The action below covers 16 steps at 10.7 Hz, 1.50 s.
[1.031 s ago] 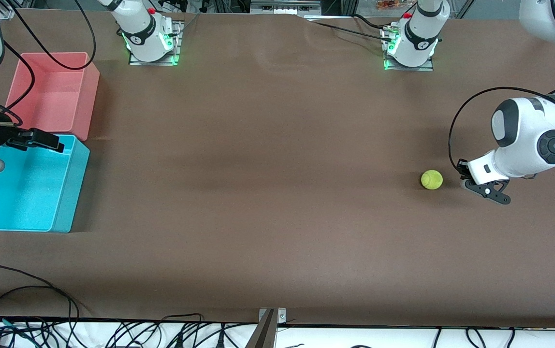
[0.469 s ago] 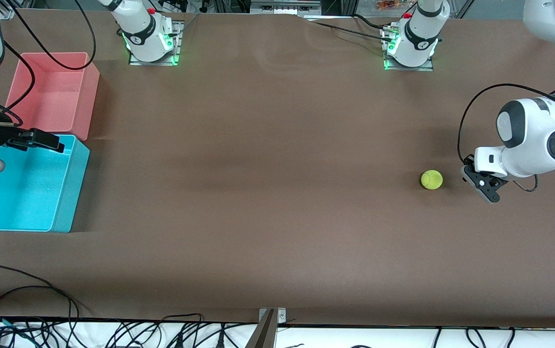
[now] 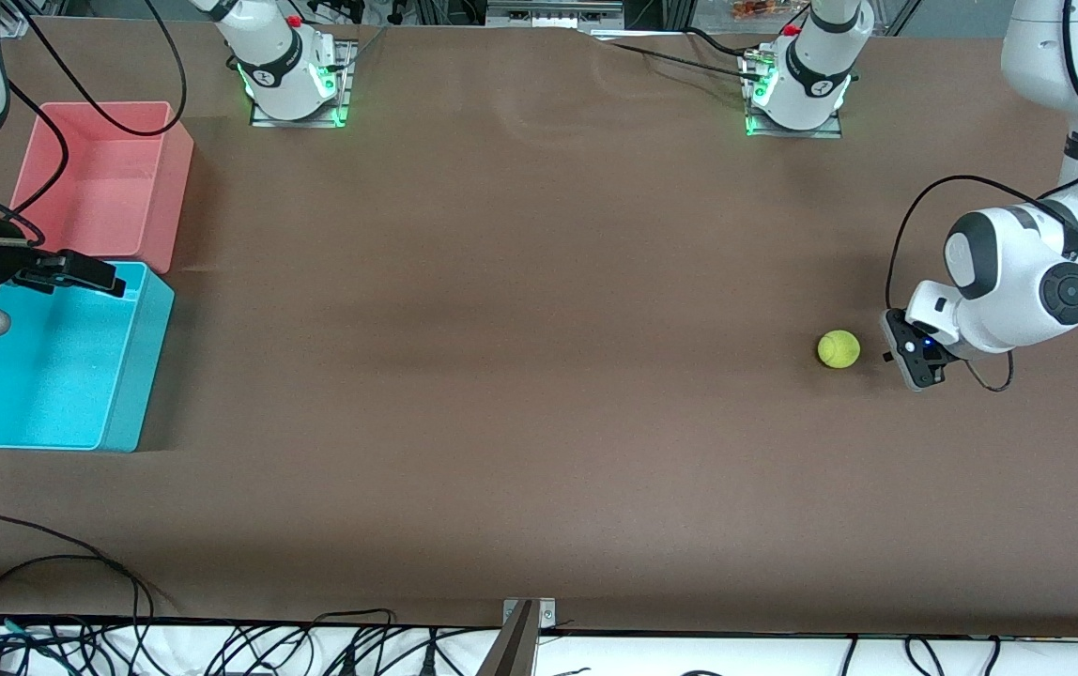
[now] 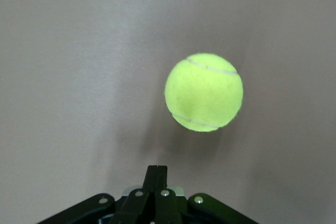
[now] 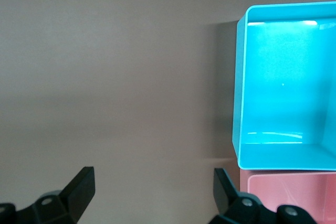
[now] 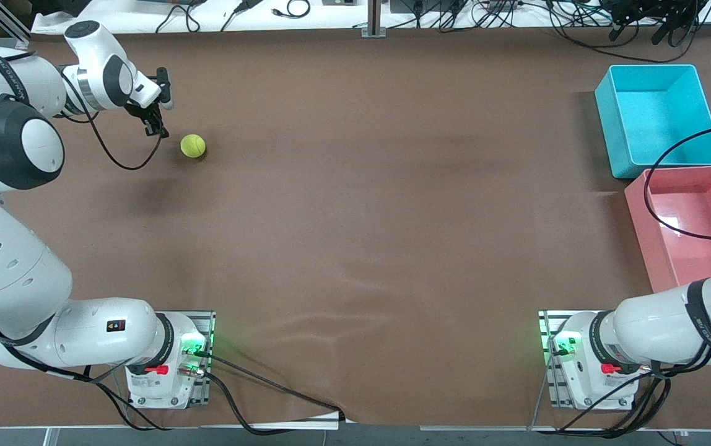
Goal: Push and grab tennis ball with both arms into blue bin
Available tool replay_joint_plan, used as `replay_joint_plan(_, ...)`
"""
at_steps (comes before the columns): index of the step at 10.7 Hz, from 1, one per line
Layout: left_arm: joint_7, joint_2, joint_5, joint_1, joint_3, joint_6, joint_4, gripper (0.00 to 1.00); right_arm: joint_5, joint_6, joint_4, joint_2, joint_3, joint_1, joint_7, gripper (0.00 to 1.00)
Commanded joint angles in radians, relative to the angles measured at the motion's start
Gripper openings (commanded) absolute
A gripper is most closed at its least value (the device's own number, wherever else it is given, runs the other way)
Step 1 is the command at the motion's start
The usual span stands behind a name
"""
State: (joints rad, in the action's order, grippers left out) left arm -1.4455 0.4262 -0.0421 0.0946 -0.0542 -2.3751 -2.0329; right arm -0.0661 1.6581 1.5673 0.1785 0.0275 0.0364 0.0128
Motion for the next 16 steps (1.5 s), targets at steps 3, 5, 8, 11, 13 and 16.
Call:
replay_joint_plan(3, -0.213, -0.001, -0.012, 0.025, 0.004, -0.047, -0.036, 0.00, -0.017, -0.009, -0.026, 0.013, -0.001, 0.003, -0.001, 1.00)
replay_joint_plan(5, -0.237, 0.000, -0.019, 0.025, 0.004, -0.056, -0.061, 0.00, -0.015, -0.009, -0.027, 0.013, -0.003, 0.002, -0.001, 1.00)
replay_joint_plan(8, -0.231, 0.005, -0.027, 0.024, 0.008, -0.088, -0.075, 0.00, -0.017, -0.009, -0.027, 0.013, -0.003, 0.002, 0.003, 1.00)
replay_joint_plan(11, -0.176, 0.009, -0.027, 0.010, 0.020, -0.090, -0.070, 0.00, -0.017, -0.009, -0.027, 0.013, -0.001, 0.003, 0.004, 1.00)
replay_joint_plan(13, -0.153, 0.025, -0.028, 0.008, 0.034, -0.114, -0.070, 0.00, -0.015, -0.009, -0.027, 0.019, -0.003, 0.002, 0.001, 1.00)
replay_joint_plan(16, -0.101, 0.065, -0.028, -0.025, 0.037, -0.171, -0.072, 0.00, -0.015, -0.009, -0.027, 0.019, -0.003, 0.002, -0.001, 1.00)
